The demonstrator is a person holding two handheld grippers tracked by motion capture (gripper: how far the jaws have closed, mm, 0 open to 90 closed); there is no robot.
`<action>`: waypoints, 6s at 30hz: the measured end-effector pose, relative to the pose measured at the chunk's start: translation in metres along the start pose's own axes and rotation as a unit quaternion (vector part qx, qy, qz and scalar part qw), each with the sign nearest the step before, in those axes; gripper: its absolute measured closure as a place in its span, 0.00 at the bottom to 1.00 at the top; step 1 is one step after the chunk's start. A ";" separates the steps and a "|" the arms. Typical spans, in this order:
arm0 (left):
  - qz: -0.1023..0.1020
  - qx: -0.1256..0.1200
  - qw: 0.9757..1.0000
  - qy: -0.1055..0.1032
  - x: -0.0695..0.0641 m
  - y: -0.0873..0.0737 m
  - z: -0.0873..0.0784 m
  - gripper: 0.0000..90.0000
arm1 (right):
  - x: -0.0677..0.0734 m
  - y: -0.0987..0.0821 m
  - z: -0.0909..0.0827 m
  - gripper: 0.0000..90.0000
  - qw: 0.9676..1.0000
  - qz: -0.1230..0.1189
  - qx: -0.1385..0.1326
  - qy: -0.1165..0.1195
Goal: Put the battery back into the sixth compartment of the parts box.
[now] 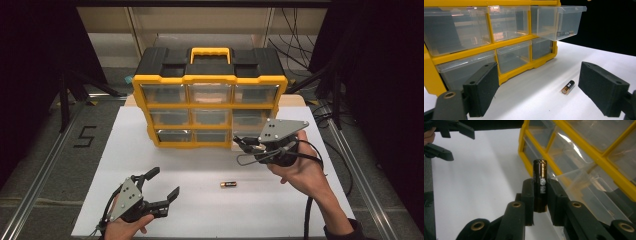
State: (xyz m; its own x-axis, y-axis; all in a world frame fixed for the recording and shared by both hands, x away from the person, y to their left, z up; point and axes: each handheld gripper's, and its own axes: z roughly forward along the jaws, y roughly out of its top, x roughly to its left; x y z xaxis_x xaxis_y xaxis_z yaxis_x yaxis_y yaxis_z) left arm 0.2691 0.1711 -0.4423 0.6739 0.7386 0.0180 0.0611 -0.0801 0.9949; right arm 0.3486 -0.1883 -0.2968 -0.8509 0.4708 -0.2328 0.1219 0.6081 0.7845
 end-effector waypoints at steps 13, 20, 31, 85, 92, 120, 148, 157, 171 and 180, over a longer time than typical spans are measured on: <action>0.002 0.001 1.000 0.000 0.000 0.000 0.001 0.18 | -0.023 -0.002 -0.011 0.85 0.998 0.030 -0.022 -0.046; 0.002 -0.006 1.000 -0.004 0.001 -0.001 0.002 0.18 | -0.035 -0.008 -0.011 0.85 0.997 0.046 -0.022 -0.063; 0.003 0.000 1.000 -0.001 0.000 0.000 0.001 0.18 | -0.047 -0.018 -0.007 0.85 0.995 0.059 -0.013 -0.081; -0.001 0.000 1.000 0.001 0.000 0.000 0.000 0.18 | -0.013 0.003 0.004 0.38 0.999 0.034 -0.016 -0.018; -0.001 -0.001 1.000 0.001 0.000 0.000 -0.001 0.18 | 0.002 0.006 0.014 0.36 1.000 0.012 0.005 0.020; -0.001 -0.002 1.000 0.002 0.001 0.001 -0.001 0.18 | 0.024 -0.027 0.077 0.35 0.984 -0.032 0.146 0.096; -0.001 -0.002 1.000 0.002 0.001 0.001 -0.001 0.18 | 0.037 -0.071 0.135 0.45 0.962 -0.019 0.239 0.128; -0.001 -0.003 1.000 0.002 0.001 0.001 -0.001 0.18 | 0.038 -0.075 0.141 0.52 0.959 -0.009 0.256 0.121; -0.001 -0.003 1.000 0.002 0.000 0.001 -0.001 0.18 | 0.038 -0.084 0.151 0.69 0.957 -0.005 0.259 0.129; -0.001 -0.003 1.000 0.002 0.001 0.000 -0.001 0.18 | 0.039 -0.085 0.152 0.81 0.950 -0.010 0.281 0.136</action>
State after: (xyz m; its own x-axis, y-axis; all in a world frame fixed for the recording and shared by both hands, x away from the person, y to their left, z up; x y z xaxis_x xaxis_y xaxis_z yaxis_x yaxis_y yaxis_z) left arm 0.2689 0.1720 -0.4418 0.6715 0.7408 0.0158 0.0590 -0.0747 0.9955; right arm 0.3828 -0.1243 -0.4603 -0.9474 0.3190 -0.0267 0.2924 0.8963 0.3333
